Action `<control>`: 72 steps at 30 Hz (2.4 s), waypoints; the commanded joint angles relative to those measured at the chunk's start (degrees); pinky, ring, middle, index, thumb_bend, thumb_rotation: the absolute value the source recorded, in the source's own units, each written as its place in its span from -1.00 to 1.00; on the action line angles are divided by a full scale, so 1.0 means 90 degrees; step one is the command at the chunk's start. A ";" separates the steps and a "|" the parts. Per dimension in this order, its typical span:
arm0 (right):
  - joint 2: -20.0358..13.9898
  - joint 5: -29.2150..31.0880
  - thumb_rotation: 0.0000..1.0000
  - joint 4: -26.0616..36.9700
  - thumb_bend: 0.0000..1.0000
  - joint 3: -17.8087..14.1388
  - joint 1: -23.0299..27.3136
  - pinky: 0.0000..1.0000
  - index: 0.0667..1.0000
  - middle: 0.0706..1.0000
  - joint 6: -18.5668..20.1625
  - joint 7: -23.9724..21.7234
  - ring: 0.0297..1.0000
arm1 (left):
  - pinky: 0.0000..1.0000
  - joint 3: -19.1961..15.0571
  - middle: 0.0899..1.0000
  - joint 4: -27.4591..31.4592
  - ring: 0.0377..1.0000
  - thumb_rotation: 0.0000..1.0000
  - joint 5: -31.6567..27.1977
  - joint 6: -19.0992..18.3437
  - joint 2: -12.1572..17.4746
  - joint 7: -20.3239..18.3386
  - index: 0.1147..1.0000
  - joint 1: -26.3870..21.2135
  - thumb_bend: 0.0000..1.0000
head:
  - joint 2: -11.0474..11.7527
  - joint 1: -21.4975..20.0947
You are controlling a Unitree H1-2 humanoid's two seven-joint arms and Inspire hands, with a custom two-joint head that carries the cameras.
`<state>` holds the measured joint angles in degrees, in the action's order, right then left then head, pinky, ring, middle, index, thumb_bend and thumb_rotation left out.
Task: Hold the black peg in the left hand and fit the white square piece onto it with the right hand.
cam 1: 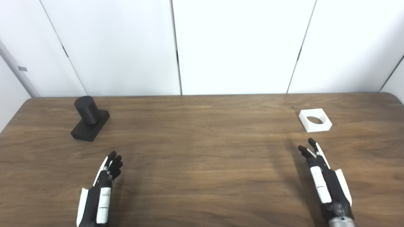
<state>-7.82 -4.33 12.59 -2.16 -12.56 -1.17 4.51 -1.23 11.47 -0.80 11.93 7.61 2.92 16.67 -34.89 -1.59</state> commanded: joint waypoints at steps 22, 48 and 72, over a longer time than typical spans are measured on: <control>-0.0109 0.0991 1.00 0.0219 0.02 -0.0328 -0.0031 0.96 1.00 0.91 0.0203 -0.0511 0.96 | 0.83 0.0382 0.77 -0.0079 0.81 0.89 0.0759 -0.0224 -0.0614 0.0349 0.82 0.0127 0.45 | 0.0382 0.2076; 0.0025 0.0600 1.00 -0.0078 0.19 -0.0301 0.0180 0.42 0.80 0.64 0.0084 -0.0225 0.65 | 0.81 0.0592 0.81 -0.0417 0.83 0.95 0.0816 -0.0099 -0.0593 0.0448 0.85 0.0054 0.29 | 0.0886 0.2322; -0.0181 0.0348 1.00 -0.0206 0.31 -0.0115 0.0089 0.52 0.88 0.79 -0.0348 -0.0370 0.77 | 0.86 -0.0765 0.82 0.1317 0.83 0.08 0.2522 -0.2158 0.0141 0.0947 0.78 -0.0531 0.54 | 0.0878 0.2424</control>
<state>-9.01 -0.59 11.26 -3.81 -12.10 -3.60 2.43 -7.28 20.89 19.70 -5.04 8.11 11.28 15.66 -26.98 20.22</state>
